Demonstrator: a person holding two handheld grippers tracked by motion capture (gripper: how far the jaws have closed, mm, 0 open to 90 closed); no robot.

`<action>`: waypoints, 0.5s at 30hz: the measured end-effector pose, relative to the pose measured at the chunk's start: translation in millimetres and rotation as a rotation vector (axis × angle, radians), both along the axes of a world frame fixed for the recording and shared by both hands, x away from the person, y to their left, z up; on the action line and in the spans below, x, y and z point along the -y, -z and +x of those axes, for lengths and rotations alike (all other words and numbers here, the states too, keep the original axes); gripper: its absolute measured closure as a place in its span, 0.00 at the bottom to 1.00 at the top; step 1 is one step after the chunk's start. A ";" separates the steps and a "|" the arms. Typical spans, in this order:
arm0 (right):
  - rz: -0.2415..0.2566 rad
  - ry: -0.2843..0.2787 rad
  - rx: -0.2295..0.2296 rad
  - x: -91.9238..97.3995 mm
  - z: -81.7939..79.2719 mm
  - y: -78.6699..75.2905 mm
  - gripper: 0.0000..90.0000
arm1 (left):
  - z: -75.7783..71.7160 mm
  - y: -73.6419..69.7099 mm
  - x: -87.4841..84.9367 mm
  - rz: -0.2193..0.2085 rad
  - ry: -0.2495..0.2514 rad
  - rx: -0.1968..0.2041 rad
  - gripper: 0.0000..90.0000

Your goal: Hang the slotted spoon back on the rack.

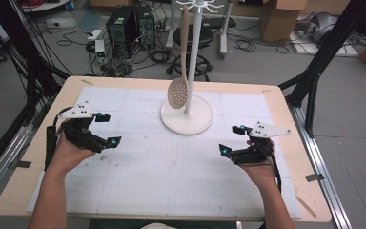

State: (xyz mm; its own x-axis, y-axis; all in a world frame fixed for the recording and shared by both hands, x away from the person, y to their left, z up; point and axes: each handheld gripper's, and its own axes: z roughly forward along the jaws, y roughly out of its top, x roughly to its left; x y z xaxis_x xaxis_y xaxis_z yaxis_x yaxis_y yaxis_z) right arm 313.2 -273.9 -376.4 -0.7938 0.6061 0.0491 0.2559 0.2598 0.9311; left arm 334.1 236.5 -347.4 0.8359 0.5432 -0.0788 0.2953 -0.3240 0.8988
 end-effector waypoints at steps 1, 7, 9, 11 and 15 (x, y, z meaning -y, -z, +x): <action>-0.003 0.000 0.004 -0.6 0.4 0.3 0.12 | -0.7 -0.2 0.2 0.005 -0.004 0.004 0.02; -0.002 -0.010 0.005 -3.8 2.1 0.6 0.12 | -3.7 6.5 -3.2 0.003 -0.010 -0.003 0.02; -0.005 -0.011 0.003 -5.5 2.4 0.3 0.12 | -5.1 9.3 -5.5 -0.008 -0.021 -0.006 0.02; -0.003 -0.015 0.001 -7.1 2.6 -0.5 0.12 | -6.4 10.7 -7.4 -0.008 -0.023 -0.006 0.02; -0.002 -0.018 0.007 -8.6 4.4 -0.9 0.12 | -7.0 12.7 -8.8 -0.010 -0.022 -0.011 0.02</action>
State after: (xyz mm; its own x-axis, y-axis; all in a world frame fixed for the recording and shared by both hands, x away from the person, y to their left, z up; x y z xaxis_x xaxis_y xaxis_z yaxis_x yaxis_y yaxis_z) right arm 317.6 -265.2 -375.5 -0.8047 0.5922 0.0426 0.2449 0.2657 0.9324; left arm 327.1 245.3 -360.1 0.8229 0.5605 -0.0935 0.3119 -0.3080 0.8988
